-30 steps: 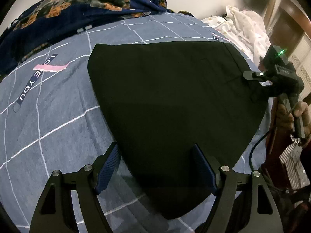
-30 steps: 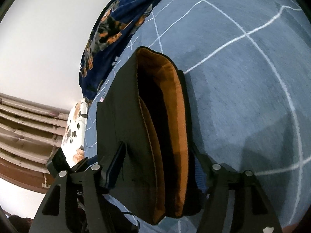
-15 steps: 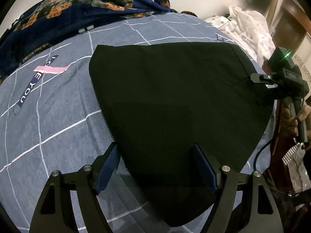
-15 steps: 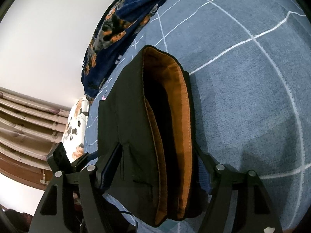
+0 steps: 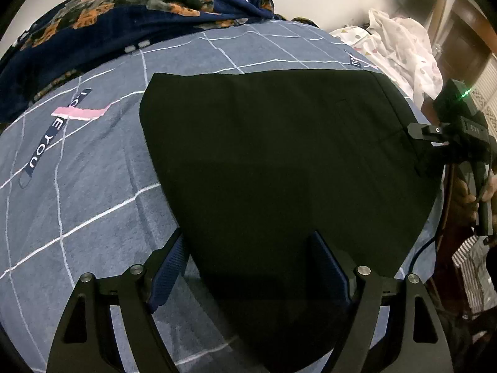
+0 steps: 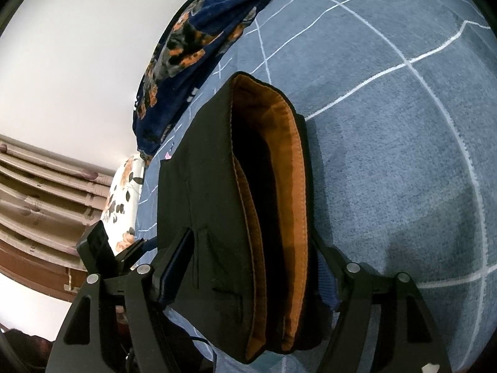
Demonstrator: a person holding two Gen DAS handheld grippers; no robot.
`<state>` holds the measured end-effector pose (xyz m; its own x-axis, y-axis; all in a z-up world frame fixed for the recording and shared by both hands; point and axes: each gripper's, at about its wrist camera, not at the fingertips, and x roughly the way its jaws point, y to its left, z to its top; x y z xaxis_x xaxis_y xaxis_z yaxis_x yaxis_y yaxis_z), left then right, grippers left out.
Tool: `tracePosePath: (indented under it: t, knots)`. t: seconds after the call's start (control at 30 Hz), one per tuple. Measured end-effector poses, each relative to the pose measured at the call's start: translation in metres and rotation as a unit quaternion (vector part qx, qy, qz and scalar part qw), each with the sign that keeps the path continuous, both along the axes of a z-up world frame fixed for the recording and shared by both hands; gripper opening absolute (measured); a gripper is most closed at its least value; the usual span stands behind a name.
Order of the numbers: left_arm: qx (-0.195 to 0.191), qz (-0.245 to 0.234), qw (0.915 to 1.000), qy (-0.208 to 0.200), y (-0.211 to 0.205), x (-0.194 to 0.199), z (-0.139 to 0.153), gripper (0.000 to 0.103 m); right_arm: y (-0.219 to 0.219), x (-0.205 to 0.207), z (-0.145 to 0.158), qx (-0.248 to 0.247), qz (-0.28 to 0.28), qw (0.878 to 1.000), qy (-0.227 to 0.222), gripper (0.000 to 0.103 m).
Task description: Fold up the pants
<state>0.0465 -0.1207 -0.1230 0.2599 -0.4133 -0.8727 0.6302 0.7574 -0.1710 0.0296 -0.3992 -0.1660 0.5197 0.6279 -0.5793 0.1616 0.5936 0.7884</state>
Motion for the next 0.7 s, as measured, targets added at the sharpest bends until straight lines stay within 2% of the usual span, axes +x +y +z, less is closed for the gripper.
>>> tracePosePath:
  t: [0.27, 0.4, 0.5, 0.6, 0.7]
  knots:
    - [-0.004, -0.009, 0.9999, 0.007, -0.003, 0.005, 0.001, 0.078, 0.001, 0.000, 0.002, -0.007, 0.000, 1.000, -0.004, 0.069]
    - [-0.043, 0.007, 0.9980, 0.046, 0.009, 0.017, -0.001, 0.068, 0.002, 0.000, 0.003, -0.005, 0.001, 1.000, -0.005, 0.071]
    - [-0.097, 0.018, 0.9899, 0.102, 0.024, 0.031, -0.003, 0.067, 0.002, 0.000, 0.003, 0.003, -0.001, 1.000, -0.006, 0.075]
    - [-0.143, 0.020, 0.9762, 0.162, 0.035, 0.045, -0.009, 0.067, 0.002, 0.003, 0.004, 0.008, 0.001, 1.000, -0.003, 0.079]
    - [-0.175, 0.002, 0.9603, 0.217, 0.040, 0.055, -0.017, 0.067, 0.004, 0.005, 0.004, 0.008, 0.008, 1.000, -0.004, 0.084]
